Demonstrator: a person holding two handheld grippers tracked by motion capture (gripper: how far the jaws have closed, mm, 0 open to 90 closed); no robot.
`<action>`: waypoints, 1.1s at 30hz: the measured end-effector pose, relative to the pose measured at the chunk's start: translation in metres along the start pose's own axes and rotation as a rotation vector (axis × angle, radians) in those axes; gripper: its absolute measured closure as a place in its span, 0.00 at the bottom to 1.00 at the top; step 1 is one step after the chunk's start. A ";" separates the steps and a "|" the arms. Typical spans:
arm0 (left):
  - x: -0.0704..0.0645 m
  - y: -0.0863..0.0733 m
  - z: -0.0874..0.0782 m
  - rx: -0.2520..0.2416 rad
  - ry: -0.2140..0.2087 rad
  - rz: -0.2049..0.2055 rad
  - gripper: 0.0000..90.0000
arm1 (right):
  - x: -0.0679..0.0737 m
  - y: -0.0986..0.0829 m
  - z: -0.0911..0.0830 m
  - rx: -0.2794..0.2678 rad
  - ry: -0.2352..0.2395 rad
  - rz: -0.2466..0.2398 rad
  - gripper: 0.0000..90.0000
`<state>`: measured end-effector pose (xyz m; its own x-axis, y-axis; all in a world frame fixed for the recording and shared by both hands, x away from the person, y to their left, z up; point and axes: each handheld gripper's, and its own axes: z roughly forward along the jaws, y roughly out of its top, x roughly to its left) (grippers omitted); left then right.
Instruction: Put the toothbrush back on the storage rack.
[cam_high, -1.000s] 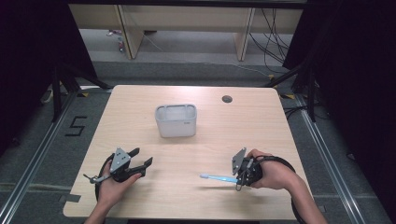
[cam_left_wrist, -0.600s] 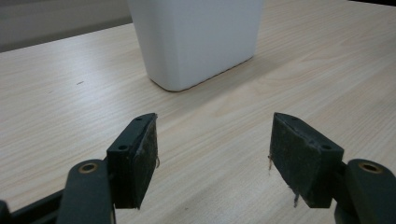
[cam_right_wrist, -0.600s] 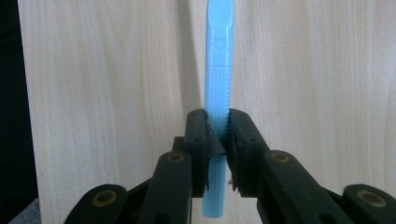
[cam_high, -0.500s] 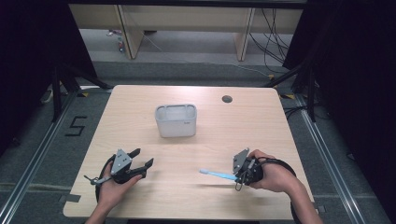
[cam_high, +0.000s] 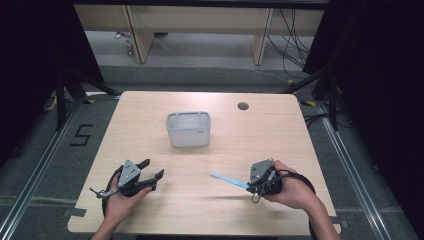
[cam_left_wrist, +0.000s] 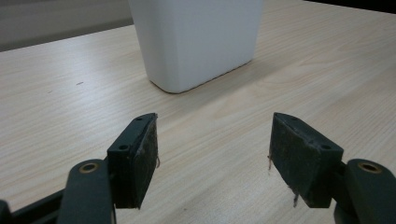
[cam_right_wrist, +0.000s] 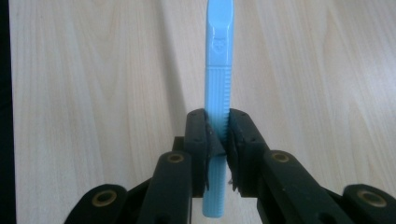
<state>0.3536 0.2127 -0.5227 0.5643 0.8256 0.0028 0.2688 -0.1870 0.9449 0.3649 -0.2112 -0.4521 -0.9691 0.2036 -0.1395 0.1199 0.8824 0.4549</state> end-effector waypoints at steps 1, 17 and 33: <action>0.000 0.000 0.000 -0.001 -0.001 0.000 0.36 | 0.000 0.000 0.000 0.000 0.000 0.000 0.88; 0.000 0.000 -0.001 0.004 0.001 0.000 0.36 | 0.006 -0.007 0.008 -0.188 0.020 0.062 0.88; 0.000 0.000 -0.002 0.002 -0.001 -0.001 0.36 | 0.006 -0.012 0.014 -0.355 -0.031 0.132 0.88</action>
<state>0.3521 0.2132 -0.5222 0.5652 0.8249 0.0018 0.2711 -0.1877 0.9441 0.3603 -0.2145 -0.4709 -0.9426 0.3232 -0.0838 0.1554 0.6468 0.7467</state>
